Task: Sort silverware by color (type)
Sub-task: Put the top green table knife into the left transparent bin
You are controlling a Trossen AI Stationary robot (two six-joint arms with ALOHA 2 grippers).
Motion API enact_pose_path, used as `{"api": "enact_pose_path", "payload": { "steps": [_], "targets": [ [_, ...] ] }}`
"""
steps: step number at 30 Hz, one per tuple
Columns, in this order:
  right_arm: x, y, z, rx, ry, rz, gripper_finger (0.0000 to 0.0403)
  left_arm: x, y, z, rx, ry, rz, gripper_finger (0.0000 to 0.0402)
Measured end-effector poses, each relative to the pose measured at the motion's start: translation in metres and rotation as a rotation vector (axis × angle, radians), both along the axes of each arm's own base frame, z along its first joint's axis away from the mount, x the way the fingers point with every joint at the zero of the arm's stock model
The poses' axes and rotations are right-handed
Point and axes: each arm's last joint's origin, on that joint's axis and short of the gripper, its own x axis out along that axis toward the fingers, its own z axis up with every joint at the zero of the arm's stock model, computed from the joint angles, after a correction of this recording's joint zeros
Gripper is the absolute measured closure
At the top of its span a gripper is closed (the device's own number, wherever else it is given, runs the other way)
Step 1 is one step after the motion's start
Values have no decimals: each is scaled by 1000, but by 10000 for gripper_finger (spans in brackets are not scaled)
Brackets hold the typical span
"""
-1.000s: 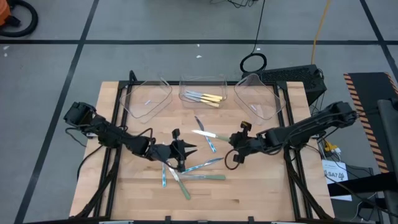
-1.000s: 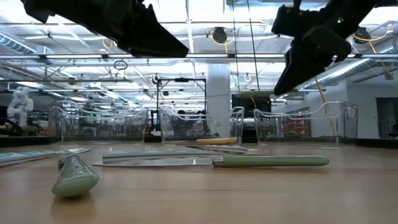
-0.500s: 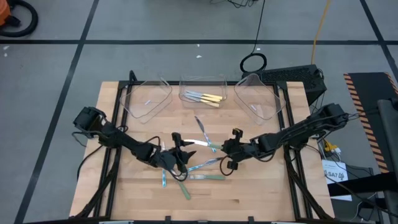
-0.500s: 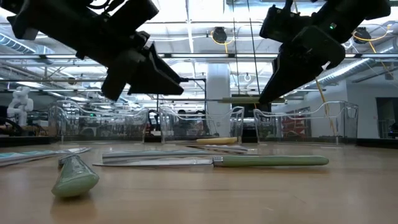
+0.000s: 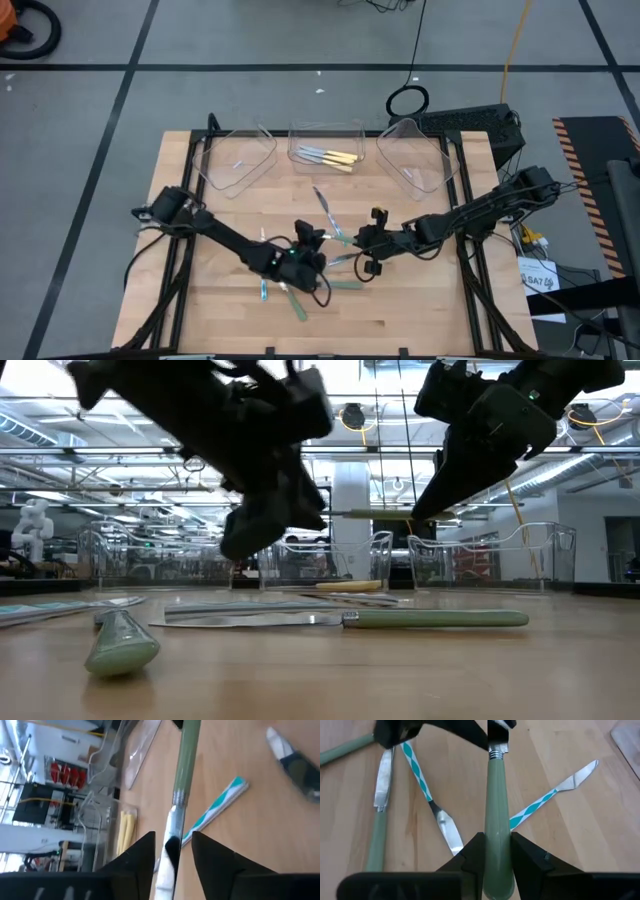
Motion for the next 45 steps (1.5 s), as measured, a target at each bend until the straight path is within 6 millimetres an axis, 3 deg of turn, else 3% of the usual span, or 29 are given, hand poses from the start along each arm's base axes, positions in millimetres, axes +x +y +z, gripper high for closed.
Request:
{"api": "enact_pose_path", "payload": {
  "steps": [5,17,23,27,32,39,45],
  "targets": [
    [0,0,0,6,1,-6,334,8,0,9,-19,35,57,292],
    [0,0,0,34,6,-1,338,3,1,7,-35,109,62,387],
    [0,1,0,32,7,-1,343,3,0,6,-48,118,53,394],
    [-3,0,1,13,23,15,317,3,0,6,-44,121,51,395],
    [-16,-5,12,-30,55,-5,270,-2,5,21,-62,98,82,396],
    [-41,-14,23,-30,120,-152,228,-27,20,54,-132,116,169,397],
    [-51,-3,4,10,79,-161,229,-51,51,84,-188,96,337,397]
  ]
}}
